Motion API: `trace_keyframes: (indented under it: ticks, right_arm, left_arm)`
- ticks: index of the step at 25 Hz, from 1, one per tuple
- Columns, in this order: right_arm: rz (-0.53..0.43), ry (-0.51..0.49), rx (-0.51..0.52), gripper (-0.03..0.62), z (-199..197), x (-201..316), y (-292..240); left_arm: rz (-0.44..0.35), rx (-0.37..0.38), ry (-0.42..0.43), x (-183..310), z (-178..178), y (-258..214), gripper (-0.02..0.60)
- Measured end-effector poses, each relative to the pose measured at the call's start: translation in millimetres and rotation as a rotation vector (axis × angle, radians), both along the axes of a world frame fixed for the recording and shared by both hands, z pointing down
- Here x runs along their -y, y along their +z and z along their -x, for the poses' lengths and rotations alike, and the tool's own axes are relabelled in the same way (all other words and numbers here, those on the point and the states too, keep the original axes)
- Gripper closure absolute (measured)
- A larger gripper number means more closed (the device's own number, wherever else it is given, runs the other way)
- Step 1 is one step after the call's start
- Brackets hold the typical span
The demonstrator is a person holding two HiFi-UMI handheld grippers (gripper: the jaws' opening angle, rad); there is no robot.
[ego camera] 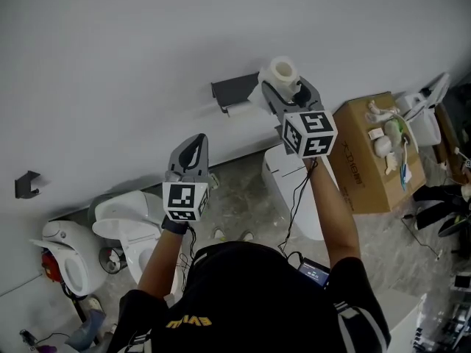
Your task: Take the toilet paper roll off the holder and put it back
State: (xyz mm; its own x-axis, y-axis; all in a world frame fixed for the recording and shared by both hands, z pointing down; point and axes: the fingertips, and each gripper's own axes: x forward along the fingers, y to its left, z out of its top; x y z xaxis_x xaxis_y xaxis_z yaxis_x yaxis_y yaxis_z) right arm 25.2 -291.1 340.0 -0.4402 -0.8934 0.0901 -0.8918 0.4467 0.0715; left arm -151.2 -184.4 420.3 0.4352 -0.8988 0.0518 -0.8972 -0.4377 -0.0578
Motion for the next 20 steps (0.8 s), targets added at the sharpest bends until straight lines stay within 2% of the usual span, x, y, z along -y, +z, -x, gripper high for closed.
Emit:
trace_keyframes:
  ticks: [6,10,16,20]
  right_arm:
    - [0.002,-0.019,-0.040,0.321,17.2,36.0,11.0]
    - [-0.011,-0.069,-0.103,0.321,27.0,62.2,32.4]
    - [0.049,-0.052,-0.083,0.321,24.3,90.4,55.5]
    - [0.078,-0.040,-0.092,0.321,25.2,101.3,69.9]
  left_arm:
    - [0.002,0.007,-0.007,6.0,7.2,1.0,0.570]
    - [0.011,0.001,-0.008,7.9,9.6,4.8,0.569]
    - [0.039,-0.005,-0.003,1.3,13.6,15.7,0.571]
    - [0.074,-0.053,0.006,-4.6,8.6,22.4,0.570]
